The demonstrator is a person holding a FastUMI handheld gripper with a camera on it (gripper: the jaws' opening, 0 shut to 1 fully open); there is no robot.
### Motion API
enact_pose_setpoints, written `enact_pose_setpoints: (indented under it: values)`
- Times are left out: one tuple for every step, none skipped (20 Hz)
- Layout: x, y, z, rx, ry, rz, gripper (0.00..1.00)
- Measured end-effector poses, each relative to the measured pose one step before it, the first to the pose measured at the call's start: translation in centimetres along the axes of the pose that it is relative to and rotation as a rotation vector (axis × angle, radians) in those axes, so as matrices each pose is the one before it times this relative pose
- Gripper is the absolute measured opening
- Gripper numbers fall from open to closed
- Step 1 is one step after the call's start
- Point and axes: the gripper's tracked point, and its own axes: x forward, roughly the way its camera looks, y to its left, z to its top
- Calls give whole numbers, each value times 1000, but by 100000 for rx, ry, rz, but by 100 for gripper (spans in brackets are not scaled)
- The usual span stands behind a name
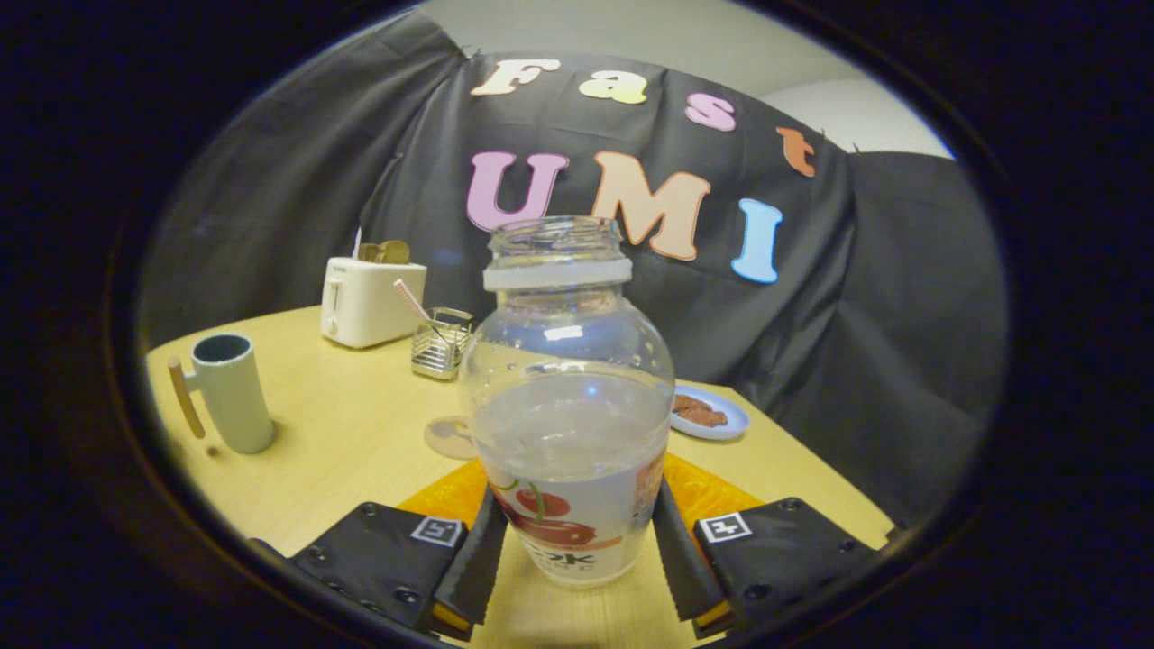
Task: Take the bottle from table, then pour the juice into the cup, finally place the bottle on the coaster
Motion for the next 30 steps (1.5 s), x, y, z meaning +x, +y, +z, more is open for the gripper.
enact_pose_setpoints:
  values:
    - [-45, -25, 387, -3057, -655, -1117, 79]
    - [7, -49, 187, -2745, -422, -1064, 79]
    - [-42, -91, 344, -2768, -316, -1115, 79]
    - [-68, -107, 212, -2925, -593, -1093, 79]
    - [22, -43, 453, -2837, -878, -1175, 79]
    - [79, -176, 420, -2775, -996, -1287, 79]
    - [-24, -222, 601, -2783, -986, -1332, 79]
    - [44, -293, 561, -2631, -1248, -1370, 79]
    - [-79, -405, 584, -2828, -1116, -1602, 79]
    - [1, -361, 566, -3094, -1261, -1280, 79]
    - [31, -337, 682, -3476, -1297, -1224, 79]
    - [145, -388, 721, -3868, -1627, -1540, 79]
    - [15, -379, 752, -4545, -1486, -1518, 79]
    - [116, -335, 665, -4248, -1660, -1579, 79]
    - [39, -331, 664, -3359, -1459, -1182, 79]
    - [177, -10, 619, -2619, -1378, -476, 79]
    - [45, 75, 688, -2409, -1285, -96, 79]
    - [38, -86, 594, -2168, -1219, -497, 79]
    - [62, -70, 617, -2192, -1379, -778, 79]
    - [125, -148, 444, -2164, -1070, -982, 79]
    - [-2, -56, 471, -2014, -1084, -733, 79]
    - [156, 106, 453, -1924, -852, -260, 79]
    - [156, 140, 541, -1794, -707, -298, 79]
    - [9, 226, 266, -1773, -800, -306, 79]
    - [80, 142, 493, -1899, -786, -291, 79]
    - [238, 63, 403, -2051, -715, 15, 79]
    - [85, 410, 233, -2108, -698, 395, 79]
    - [17, 479, 286, -2029, -781, 558, 79]
    - [-20, 348, 438, -2118, -849, 610, 79]
    - [126, 208, 663, -2174, -802, 251, 79]
